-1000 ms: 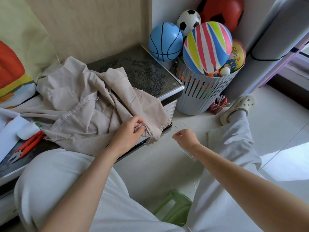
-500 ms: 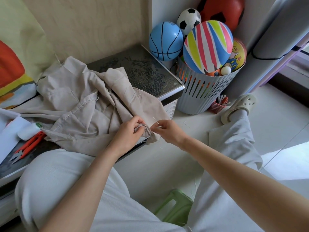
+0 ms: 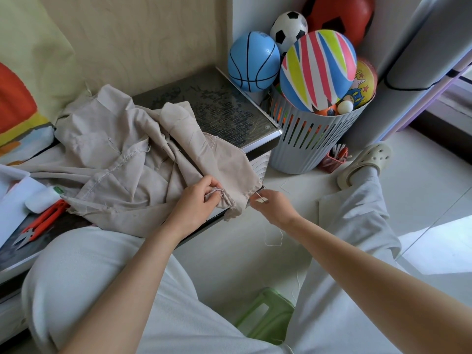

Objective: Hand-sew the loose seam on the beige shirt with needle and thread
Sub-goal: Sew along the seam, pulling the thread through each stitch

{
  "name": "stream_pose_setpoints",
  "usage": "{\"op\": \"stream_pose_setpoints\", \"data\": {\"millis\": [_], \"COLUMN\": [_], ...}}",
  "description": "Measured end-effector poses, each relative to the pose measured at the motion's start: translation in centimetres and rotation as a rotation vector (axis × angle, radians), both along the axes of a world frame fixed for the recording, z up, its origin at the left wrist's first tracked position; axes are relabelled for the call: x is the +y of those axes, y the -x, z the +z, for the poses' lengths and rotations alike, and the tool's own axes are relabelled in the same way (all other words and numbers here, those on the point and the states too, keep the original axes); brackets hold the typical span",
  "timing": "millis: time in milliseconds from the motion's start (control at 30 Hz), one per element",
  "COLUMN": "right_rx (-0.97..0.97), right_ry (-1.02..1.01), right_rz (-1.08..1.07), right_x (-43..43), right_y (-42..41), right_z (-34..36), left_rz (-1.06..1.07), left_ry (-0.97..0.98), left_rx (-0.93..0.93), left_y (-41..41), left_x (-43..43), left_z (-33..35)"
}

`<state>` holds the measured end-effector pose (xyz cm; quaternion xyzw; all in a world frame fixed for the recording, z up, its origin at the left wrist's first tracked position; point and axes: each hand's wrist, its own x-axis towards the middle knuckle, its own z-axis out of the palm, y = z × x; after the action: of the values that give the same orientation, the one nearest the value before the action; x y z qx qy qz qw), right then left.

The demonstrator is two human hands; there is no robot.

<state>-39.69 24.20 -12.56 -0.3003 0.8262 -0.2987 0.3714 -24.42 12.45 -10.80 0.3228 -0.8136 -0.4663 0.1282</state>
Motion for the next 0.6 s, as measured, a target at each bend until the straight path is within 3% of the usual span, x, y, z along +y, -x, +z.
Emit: {"op": "stream_pose_setpoints", "data": {"millis": [100,233,600], "right_rx": [-0.093,-0.238,-0.118], "right_ry": [0.165,0.208,0.114], "right_rz": [0.081,0.144,-0.102], "right_x": [-0.5,-1.5,-1.4], "right_y": [-0.9,-2.1,-0.5], "right_z": [1.9,3.4,1.8], "left_rz": [-0.002,-0.004,0.007], "left_ry": [0.003,0.004,-0.016], "left_rx": [0.008,0.011,0.002], "left_y": [0.0,0.0,0.0], "left_x": [0.1,0.2,0.1], "left_z": [0.1,0.3,0.3]}}
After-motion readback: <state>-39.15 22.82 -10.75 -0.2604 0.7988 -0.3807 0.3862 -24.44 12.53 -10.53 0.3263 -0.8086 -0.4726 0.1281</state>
